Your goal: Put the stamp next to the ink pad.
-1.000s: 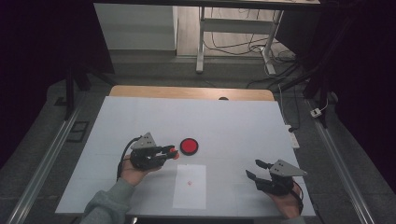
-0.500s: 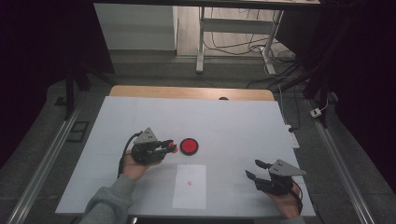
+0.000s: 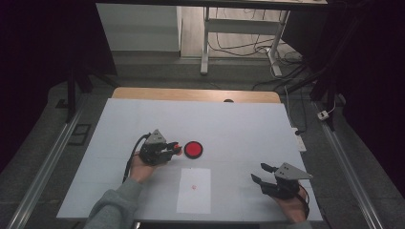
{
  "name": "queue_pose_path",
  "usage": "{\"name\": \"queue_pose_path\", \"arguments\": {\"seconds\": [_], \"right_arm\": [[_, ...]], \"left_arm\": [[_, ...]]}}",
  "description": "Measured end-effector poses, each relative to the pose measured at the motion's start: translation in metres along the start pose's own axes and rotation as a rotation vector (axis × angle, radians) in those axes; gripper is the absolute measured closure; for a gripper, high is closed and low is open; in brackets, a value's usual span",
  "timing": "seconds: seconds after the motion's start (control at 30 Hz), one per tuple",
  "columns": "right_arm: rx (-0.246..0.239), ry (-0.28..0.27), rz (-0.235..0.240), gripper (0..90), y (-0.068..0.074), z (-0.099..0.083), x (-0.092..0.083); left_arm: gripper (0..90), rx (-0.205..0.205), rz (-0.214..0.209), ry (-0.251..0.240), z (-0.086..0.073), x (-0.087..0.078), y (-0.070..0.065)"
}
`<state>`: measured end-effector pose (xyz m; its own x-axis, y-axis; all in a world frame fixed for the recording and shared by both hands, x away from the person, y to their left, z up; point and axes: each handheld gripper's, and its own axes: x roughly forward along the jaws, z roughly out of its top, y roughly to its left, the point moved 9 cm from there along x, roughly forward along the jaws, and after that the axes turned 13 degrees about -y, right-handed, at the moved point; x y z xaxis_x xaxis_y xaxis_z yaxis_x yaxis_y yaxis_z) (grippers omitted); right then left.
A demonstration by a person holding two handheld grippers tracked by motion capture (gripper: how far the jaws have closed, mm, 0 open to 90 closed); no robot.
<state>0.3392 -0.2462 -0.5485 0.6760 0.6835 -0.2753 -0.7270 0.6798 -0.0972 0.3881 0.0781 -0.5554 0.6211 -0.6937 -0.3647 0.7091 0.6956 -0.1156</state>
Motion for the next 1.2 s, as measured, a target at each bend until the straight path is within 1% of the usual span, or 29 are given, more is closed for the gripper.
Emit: {"name": "queue_pose_path", "arguments": {"seconds": [0.17,0.33,0.5,0.57,0.8,0.97,1.1,1.13,1.2], "right_arm": [[0.001,-0.001,0.0,41.6,0.0,0.0,0.0],[-0.002,0.0,-0.003,41.7,-0.001,0.0,0.0],[0.001,-0.003,0.005,41.7,0.0,0.0,0.001],[0.0,0.001,0.005,41.7,0.0,0.0,0.001],[-0.001,0.002,0.001,42.0,0.0,0.0,0.0],[-0.002,0.003,0.001,42.0,0.0,-0.001,0.0],[-0.003,0.008,-0.009,42.1,-0.002,-0.001,0.0],[-0.004,0.008,-0.012,42.1,-0.002,-0.001,0.0],[-0.003,0.005,-0.011,42.1,-0.002,-0.001,0.0]], "left_arm": [[72.5,0.015,0.021,0.034,-0.008,0.008,0.004],[72.5,0.027,0.034,0.066,-0.015,0.011,0.007],[72.5,0.037,0.04,0.092,-0.023,0.015,0.01],[72.4,0.04,0.037,0.099,-0.025,0.016,0.01],[72.3,0.046,0.036,0.119,-0.031,0.019,0.01],[71.5,0.049,0.034,0.119,-0.032,0.019,0.01],[70.9,0.048,0.034,0.12,-0.033,0.019,0.01],[69.8,0.049,0.035,0.121,-0.032,0.019,0.009],[62.9,0.054,0.038,0.116,-0.032,0.019,0.009]]}}
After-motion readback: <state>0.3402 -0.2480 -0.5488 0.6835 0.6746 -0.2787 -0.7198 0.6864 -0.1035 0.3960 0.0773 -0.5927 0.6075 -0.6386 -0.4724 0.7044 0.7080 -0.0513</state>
